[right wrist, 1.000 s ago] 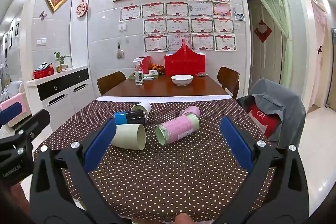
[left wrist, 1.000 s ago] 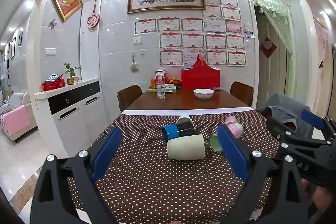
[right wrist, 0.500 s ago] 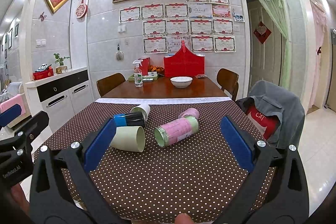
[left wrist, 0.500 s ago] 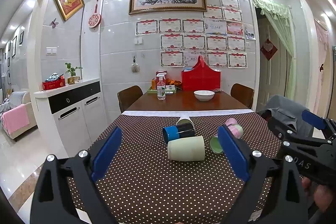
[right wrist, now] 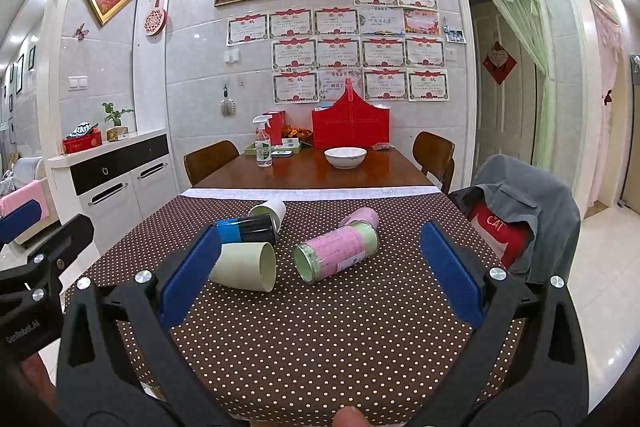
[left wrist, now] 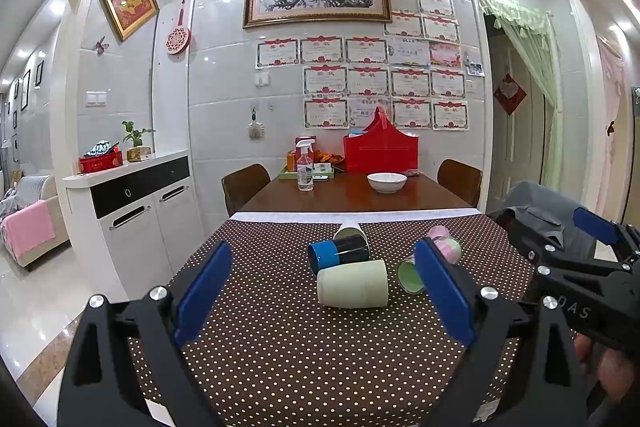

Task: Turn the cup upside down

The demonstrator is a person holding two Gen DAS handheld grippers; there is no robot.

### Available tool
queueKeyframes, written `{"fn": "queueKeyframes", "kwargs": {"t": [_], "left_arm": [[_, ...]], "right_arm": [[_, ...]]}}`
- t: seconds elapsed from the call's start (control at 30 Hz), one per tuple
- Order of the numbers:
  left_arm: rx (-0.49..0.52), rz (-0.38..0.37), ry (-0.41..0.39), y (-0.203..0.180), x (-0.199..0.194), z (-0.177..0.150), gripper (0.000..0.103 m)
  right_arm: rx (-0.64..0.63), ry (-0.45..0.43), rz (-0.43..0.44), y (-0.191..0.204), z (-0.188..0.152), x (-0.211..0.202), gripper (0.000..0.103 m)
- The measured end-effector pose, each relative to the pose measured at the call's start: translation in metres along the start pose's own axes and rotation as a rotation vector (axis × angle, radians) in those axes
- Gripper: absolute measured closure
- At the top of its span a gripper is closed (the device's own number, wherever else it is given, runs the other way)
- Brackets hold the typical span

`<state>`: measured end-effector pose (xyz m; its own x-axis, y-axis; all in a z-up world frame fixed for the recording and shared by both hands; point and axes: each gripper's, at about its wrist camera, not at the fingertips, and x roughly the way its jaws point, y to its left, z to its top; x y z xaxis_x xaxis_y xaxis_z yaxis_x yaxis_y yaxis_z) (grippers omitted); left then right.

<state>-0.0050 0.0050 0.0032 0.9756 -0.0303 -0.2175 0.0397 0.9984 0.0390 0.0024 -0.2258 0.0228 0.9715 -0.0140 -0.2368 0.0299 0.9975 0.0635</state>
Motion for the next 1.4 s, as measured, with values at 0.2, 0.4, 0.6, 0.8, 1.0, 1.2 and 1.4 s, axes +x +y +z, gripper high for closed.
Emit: {"fn": "queueKeyframes", "kwargs": {"t": [0.2, 0.4, 0.6, 0.8, 1.0, 1.2, 1.4], "left_arm": [[0.002, -0.002, 0.0, -0.002, 0.0, 0.001, 0.012], [0.004, -0.003, 0.001, -0.007, -0.001, 0.001, 0.012], [0.004, -0.002, 0.0, -0.009, -0.001, 0.001, 0.012], [-0.001, -0.002, 0.004, -0.015, 0.005, 0.003, 0.012], [0.0, -0.004, 0.004, -0.015, 0.007, 0.003, 0.012], [0.009, -0.009, 0.012, -0.016, 0.012, 0.002, 0.012], [0.022, -0.014, 0.048, -0.016, 0.04, 0.002, 0.012]], "right_arm": [[-0.001, 0.0, 0.001, 0.0, 0.0, 0.0, 0.006], [-0.002, -0.002, 0.001, -0.001, -0.001, 0.0, 0.006], [-0.002, -0.005, 0.001, -0.003, -0.002, 0.0, 0.006], [-0.006, -0.003, 0.001, -0.004, -0.001, 0.004, 0.006], [-0.006, -0.003, 0.003, -0.003, -0.001, 0.004, 0.006], [-0.021, 0.011, -0.004, 0.002, -0.003, 0.014, 0.006], [-0.044, 0.034, -0.002, 0.006, -0.005, 0.039, 0.006]]}}
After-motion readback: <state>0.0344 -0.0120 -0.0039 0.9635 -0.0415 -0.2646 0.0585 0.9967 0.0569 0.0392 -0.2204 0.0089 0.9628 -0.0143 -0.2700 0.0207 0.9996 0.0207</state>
